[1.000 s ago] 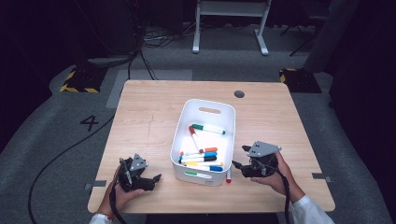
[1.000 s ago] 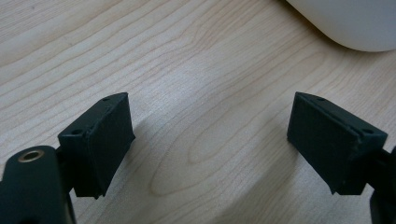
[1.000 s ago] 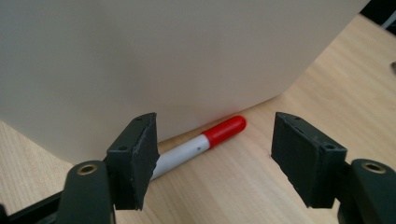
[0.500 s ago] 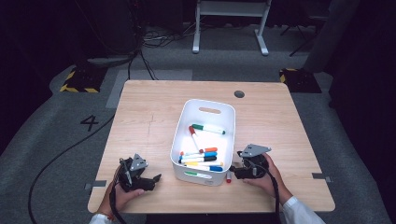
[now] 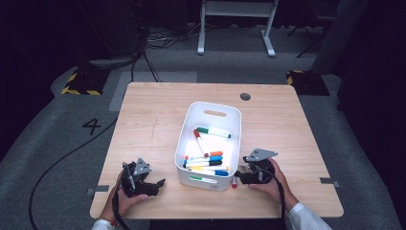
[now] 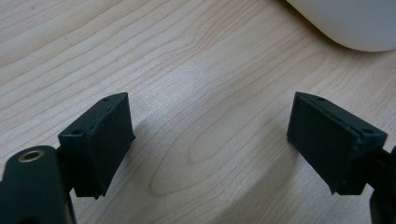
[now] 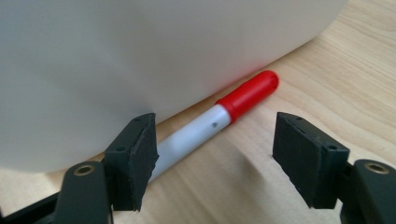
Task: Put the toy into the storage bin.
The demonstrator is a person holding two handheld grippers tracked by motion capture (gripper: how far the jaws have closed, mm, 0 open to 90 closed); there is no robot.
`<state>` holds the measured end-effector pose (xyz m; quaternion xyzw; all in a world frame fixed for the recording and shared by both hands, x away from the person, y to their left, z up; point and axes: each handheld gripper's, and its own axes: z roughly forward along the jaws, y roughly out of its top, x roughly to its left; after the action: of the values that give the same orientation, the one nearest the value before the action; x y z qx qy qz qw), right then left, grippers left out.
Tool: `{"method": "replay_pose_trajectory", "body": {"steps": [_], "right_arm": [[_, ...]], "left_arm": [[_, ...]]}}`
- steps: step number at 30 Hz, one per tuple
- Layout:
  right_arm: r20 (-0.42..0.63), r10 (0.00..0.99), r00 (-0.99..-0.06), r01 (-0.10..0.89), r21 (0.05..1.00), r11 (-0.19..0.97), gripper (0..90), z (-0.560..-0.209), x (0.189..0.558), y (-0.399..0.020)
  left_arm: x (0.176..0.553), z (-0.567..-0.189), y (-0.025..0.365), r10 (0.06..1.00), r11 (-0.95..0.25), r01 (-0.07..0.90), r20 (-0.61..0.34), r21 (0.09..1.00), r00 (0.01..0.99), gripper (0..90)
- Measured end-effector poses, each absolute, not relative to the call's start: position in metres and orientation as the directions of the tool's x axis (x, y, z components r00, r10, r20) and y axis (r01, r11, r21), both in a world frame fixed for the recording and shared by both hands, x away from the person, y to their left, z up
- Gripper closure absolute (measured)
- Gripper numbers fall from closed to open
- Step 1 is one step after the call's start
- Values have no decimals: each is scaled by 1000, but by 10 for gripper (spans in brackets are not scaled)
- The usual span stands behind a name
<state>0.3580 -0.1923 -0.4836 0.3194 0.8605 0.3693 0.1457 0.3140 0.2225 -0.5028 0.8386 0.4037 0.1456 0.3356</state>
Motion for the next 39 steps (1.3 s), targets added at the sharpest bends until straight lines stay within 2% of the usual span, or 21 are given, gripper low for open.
{"method": "replay_pose_trajectory", "body": {"steps": [9,13,14,17,21,25,34,37,39], "right_arm": [[-25,625,-780,440,688,577,292,-494,347,-186],[-29,631,-775,448,680,580,317,-493,349,-189],[-22,638,-770,456,681,573,359,-492,349,-191],[-5,666,-746,492,669,557,573,-489,354,-204],[-25,674,-738,491,666,562,707,-487,355,-221],[-42,684,-729,490,665,563,762,-487,354,-241],[-46,639,-768,455,663,595,748,-487,345,-275],[-46,637,-770,454,662,597,622,-486,347,-278],[-52,639,-767,449,668,593,591,-486,351,-274]], "left_arm": [[314,-503,222,775,-449,577,-23,682,632,145],[314,-503,223,776,-450,578,-23,680,631,145],[314,-503,222,775,-448,580,-28,680,632,145],[314,-503,222,775,-449,577,-23,683,631,145],[314,-503,223,775,-452,575,-18,682,631,145],[314,-503,223,775,-451,577,-21,681,631,145],[314,-503,223,775,-453,577,-20,680,632,145],[314,-503,223,775,-451,578,-23,680,632,145],[314,-503,223,776,-450,578,-23,681,631,145]]}}
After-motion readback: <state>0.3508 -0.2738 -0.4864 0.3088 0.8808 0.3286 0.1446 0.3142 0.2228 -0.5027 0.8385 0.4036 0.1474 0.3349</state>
